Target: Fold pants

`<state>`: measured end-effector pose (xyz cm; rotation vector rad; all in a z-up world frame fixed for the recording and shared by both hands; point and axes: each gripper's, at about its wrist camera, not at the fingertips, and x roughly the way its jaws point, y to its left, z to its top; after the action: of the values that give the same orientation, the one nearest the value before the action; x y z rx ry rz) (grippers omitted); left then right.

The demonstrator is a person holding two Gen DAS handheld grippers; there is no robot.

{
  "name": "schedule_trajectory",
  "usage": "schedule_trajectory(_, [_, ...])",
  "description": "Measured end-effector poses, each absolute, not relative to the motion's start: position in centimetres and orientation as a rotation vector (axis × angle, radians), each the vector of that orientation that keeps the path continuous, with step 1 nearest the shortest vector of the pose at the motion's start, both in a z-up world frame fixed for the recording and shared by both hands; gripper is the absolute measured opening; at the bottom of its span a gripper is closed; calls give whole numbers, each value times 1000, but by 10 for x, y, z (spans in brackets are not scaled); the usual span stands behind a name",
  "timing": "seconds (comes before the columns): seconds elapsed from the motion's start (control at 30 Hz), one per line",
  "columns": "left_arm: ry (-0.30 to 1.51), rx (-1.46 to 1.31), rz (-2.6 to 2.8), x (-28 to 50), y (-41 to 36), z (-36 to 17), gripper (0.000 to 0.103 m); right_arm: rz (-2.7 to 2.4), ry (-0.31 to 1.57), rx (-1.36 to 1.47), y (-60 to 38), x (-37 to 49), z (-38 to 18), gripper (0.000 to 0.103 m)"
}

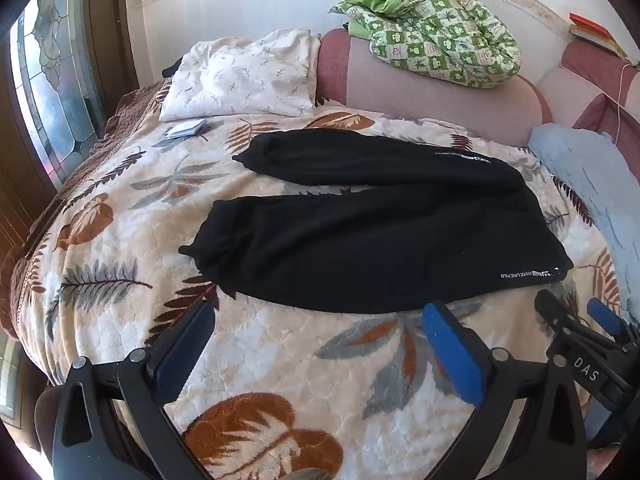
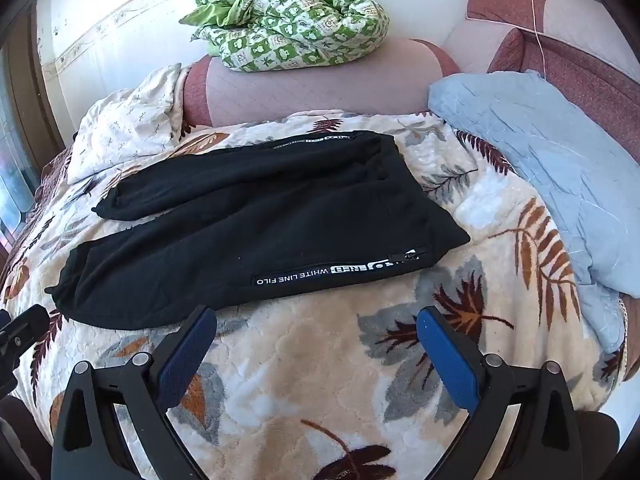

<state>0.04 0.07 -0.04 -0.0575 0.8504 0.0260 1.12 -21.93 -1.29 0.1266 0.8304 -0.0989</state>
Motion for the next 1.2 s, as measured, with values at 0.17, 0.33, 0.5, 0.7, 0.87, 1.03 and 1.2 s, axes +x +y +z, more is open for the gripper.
schedule_trajectory(0.17, [855, -15, 42, 1, -3, -4, 103, -103, 844, 133, -220, 13, -16, 102])
schedule_trajectory(0.33, [886, -19, 38, 2, -3, -13, 103, -100, 858, 137, -216, 10, -20, 102])
schedule_trajectory(0.5, [898, -20, 43, 2, -3, -16, 103, -89, 872, 138, -217, 13, -25, 102])
schedule_trajectory(0.7, [910, -19, 40, 3, -3, -20, 103, -89, 880, 139, -215, 11, -29, 102])
schedule_trajectory(0.87, [927, -21, 41, 5, -3, -25, 103, -89, 889, 141, -215, 12, -31, 102])
schedule_trajectory(1.03, [958, -29, 45, 8, 0, -30, 103, -87, 895, 139, -213, 11, -34, 102])
schedule_trajectory(1.2, [972, -35, 45, 9, 2, -32, 103, -82, 899, 135, -213, 12, -35, 102])
